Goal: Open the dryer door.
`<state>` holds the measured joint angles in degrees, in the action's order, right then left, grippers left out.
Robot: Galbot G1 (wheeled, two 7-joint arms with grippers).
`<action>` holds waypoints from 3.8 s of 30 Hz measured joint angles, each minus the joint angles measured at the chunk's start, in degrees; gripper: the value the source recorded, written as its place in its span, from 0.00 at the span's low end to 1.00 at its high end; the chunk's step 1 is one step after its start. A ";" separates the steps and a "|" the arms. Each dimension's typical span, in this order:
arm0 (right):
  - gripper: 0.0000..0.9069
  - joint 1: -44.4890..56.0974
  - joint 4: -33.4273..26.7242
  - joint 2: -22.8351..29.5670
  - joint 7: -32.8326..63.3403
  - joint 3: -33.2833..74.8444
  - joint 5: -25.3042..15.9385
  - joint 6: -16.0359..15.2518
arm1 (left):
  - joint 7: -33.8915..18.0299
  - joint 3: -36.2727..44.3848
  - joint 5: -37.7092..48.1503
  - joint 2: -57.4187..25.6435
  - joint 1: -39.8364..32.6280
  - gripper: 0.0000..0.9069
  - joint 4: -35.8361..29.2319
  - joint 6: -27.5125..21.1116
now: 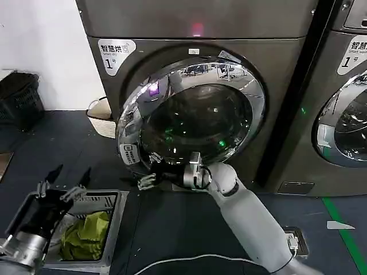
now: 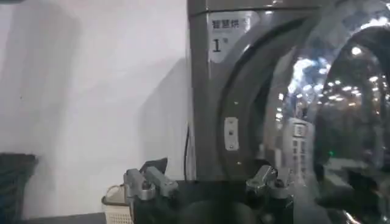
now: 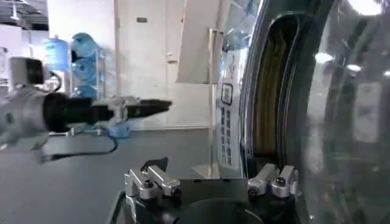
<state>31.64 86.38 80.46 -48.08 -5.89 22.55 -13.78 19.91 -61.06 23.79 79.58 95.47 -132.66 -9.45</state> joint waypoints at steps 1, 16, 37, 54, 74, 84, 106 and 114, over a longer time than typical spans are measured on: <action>1.00 0.10 -0.05 -0.27 -0.76 0.16 0.02 0.23 | -0.15 -0.38 0.45 -0.30 -0.44 1.00 0.28 -0.26; 1.00 2.08 -0.88 -3.95 -13.54 3.14 -0.03 4.46 | -1.32 -1.85 6.90 -6.20 -6.69 1.00 3.23 -4.25; 1.00 5.68 2.00 -10.86 -27.95 7.02 3.33 7.32 | -1.52 1.64 9.26 -10.37 -10.80 1.00 4.01 -6.03; 1.00 11.50 4.72 -17.16 -32.14 15.51 6.86 8.30 | 1.40 8.96 14.03 -15.55 -15.38 1.00 7.98 -6.83; 1.00 26.37 12.36 -18.75 -26.89 44.33 7.45 10.20 | 8.29 18.24 18.73 -20.58 -21.60 1.00 10.55 -10.27; 1.00 34.69 19.44 -15.16 -20.18 60.24 7.05 10.92 | 11.64 24.41 18.80 -21.45 -24.98 1.00 11.29 -11.39; 1.00 44.47 26.86 -10.23 17.20 90.05 3.59 11.90 | 12.50 42.26 17.79 -23.44 -30.96 1.00 9.48 -10.24; 1.00 46.41 27.23 -11.27 29.40 98.50 3.00 8.27 | 12.16 50.28 17.71 -23.18 -34.60 1.00 10.63 -9.52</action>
<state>78.05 113.61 69.19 -18.69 92.61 25.55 -5.52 32.06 -10.78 41.50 56.40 60.87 -122.03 -18.97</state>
